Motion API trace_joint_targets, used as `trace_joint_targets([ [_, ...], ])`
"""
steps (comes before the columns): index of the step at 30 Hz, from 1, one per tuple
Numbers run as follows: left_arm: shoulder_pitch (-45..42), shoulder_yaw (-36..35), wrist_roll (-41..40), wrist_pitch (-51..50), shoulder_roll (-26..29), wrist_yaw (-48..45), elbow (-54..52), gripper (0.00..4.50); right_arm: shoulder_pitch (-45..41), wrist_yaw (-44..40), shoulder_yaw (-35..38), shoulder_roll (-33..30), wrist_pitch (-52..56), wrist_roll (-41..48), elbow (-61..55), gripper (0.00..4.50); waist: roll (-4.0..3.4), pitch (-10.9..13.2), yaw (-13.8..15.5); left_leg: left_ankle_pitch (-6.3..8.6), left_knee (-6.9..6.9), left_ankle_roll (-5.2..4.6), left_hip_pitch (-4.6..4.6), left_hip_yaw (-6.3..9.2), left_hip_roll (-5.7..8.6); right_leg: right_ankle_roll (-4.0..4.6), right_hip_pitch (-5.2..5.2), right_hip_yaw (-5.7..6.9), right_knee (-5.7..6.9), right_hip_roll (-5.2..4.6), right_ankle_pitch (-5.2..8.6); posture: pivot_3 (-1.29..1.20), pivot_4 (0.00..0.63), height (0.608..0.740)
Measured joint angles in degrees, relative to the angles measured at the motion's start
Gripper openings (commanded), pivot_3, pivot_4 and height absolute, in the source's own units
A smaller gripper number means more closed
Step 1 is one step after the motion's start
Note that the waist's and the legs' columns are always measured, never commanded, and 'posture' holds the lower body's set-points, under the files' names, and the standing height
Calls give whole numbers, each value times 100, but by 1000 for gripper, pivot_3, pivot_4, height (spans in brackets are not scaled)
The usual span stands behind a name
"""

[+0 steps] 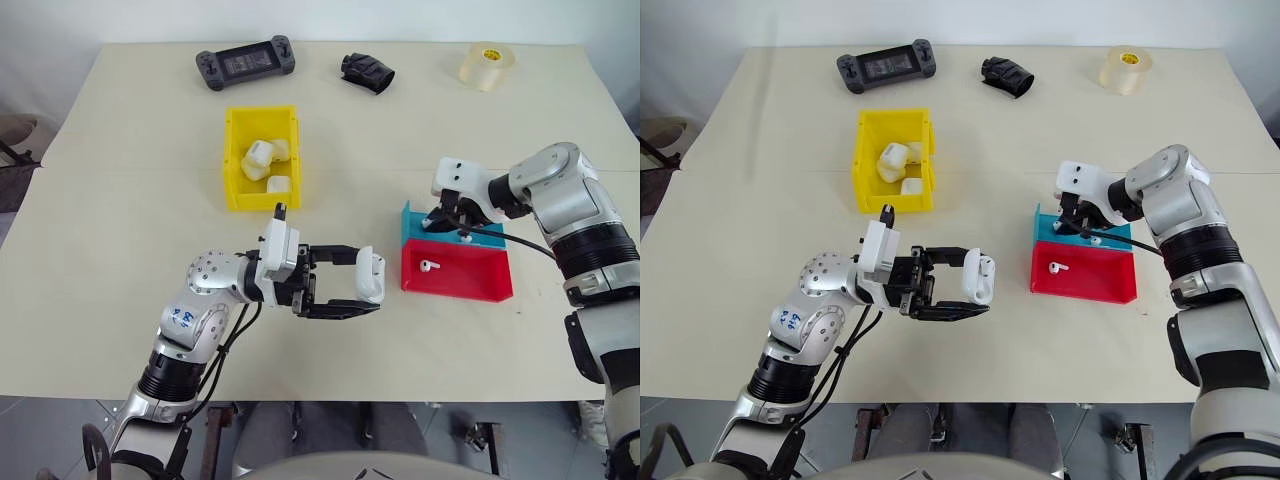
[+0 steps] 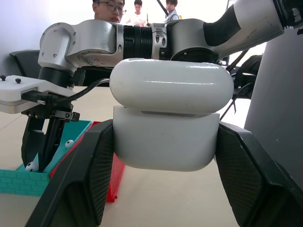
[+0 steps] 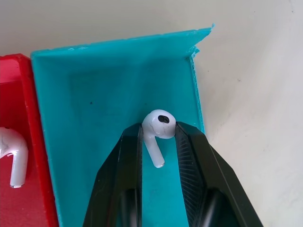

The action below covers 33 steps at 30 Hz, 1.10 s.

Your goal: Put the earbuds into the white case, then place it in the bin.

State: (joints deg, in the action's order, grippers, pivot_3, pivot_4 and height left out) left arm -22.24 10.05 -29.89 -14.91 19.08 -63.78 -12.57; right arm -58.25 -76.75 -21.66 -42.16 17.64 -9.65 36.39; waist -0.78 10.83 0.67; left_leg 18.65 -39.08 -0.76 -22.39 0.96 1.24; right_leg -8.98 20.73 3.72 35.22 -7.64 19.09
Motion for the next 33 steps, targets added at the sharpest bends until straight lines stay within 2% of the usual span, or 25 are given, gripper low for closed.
trace_joint_targets([
  [8,-23,-7,-14,-7,0,-4,0,2799,17,2,30,3,-10,2,-2,982,0,0,0,0,0,0,0,0,0,0,0,0,0,0,0,0,150,740],
  [11,-24,-7,-15,-8,0,-4,0,2799,35,-9,53,3,-23,8,-8,563,0,0,0,0,0,0,0,0,0,0,0,0,0,0,0,0,150,740],
  [22,-62,-25,-28,-15,9,-9,0,2799,314,24,479,-4,134,284,-373,560,0,0,-3,0,1,0,-2,-1,-1,0,4,-1,-1,-1,0,0,150,740],
  [29,-139,-89,-86,-87,-22,2,14,2799,1178,-6,2206,-296,1305,1960,-2235,560,0,1,68,1,3,-1,-5,3,-7,-1,-1,2,-7,-6,0,0,150,740],
  [33,-229,-110,-133,-119,-54,-10,64,2799,2300,216,3181,-335,2299,3043,-3456,560,2,2,91,1,3,-2,-6,9,-7,-1,-8,9,-13,-9,0,0,150,740],
])
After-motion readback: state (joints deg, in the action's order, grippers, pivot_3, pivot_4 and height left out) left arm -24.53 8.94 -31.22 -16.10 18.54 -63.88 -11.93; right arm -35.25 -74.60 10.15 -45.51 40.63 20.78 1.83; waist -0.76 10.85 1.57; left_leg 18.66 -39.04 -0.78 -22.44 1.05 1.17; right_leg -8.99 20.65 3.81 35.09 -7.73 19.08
